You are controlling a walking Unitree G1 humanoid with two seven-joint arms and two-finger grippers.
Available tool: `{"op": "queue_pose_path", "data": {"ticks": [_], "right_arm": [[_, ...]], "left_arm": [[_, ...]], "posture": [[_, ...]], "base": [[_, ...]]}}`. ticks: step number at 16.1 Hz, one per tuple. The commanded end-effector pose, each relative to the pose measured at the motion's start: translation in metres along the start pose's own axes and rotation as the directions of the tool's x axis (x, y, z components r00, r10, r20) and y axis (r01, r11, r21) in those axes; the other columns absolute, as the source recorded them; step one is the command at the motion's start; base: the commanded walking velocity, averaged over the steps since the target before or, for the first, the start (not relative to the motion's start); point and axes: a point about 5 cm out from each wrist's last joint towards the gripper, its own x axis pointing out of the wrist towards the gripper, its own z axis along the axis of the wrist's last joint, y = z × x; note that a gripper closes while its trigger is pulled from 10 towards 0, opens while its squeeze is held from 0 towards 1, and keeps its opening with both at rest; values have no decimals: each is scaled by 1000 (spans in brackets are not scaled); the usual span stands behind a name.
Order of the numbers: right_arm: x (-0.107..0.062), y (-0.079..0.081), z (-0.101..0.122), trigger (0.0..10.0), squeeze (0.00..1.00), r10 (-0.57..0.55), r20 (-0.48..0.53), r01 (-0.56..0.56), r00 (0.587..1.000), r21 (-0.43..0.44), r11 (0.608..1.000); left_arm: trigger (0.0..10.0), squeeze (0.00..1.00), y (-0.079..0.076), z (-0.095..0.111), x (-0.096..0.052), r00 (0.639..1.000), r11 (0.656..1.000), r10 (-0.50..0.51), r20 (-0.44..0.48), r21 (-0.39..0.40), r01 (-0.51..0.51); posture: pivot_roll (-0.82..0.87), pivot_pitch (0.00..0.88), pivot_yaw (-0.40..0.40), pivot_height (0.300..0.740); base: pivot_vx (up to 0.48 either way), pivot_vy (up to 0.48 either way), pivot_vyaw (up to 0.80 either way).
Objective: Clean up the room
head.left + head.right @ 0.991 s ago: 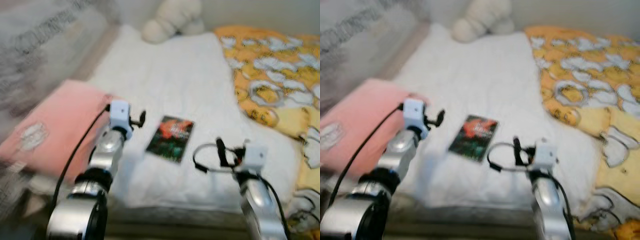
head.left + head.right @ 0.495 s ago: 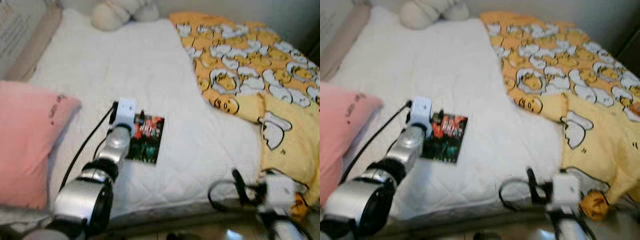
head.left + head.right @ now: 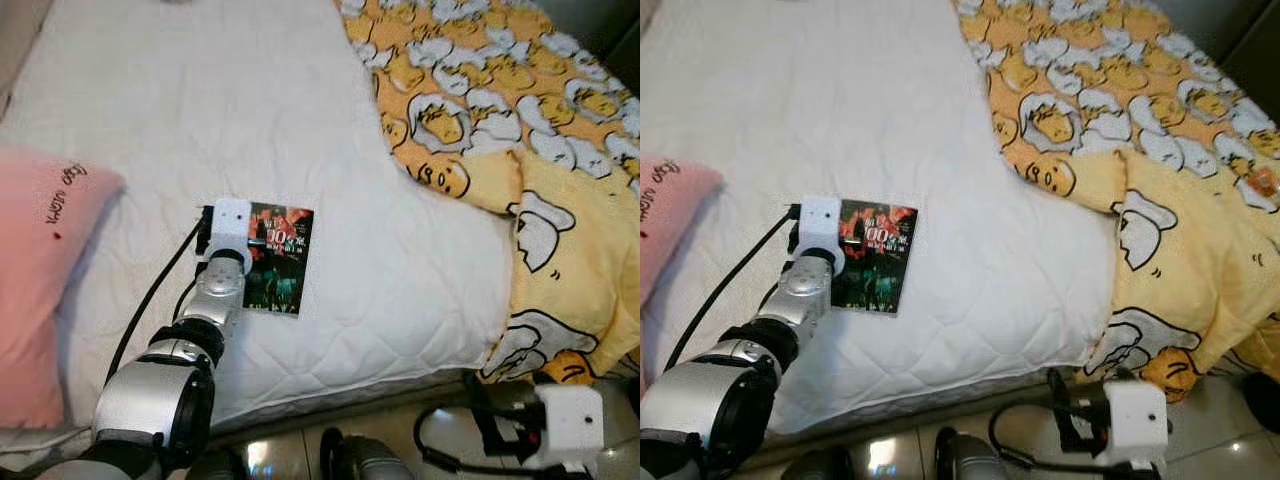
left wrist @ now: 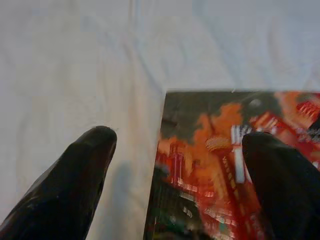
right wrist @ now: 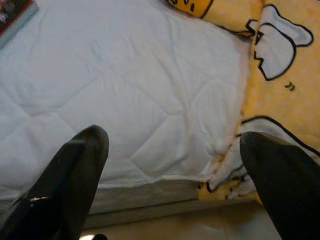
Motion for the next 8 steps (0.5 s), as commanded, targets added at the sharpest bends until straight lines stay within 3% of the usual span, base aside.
{"op": "queue_pose_path", "data": {"ticks": [1, 3, 4, 8], "right_arm": [[-1, -5, -1, 10000, 0, -13, -22, 13, 1000, 4, 1000], [2, -5, -4, 10000, 0, -18, -33, 18, 999, 21, 1000], [3, 3, -5, 10000, 0, 8, -40, -6, 999, 32, 999], [7, 6, -8, 10000, 0, 20, -54, -18, 998, 30, 999]], "left_arm": [[10000, 0, -2, -18, -5, 996, 999, -11, -89, -52, 6], [10000, 0, 0, -22, -6, 995, 997, -10, -100, -72, 3], [10000, 0, -3, -25, -8, 995, 995, -40, -94, -96, 31], [10000, 0, -11, -44, -17, 986, 994, -104, -129, -52, 98]], "posture": [[-263, 219, -113, 740], [-247, 217, -115, 740], [-231, 213, -109, 740], [-217, 210, -108, 740]], "base": [[0, 0, 0], [0, 0, 0], [0, 0, 0], [0, 0, 0]]}}
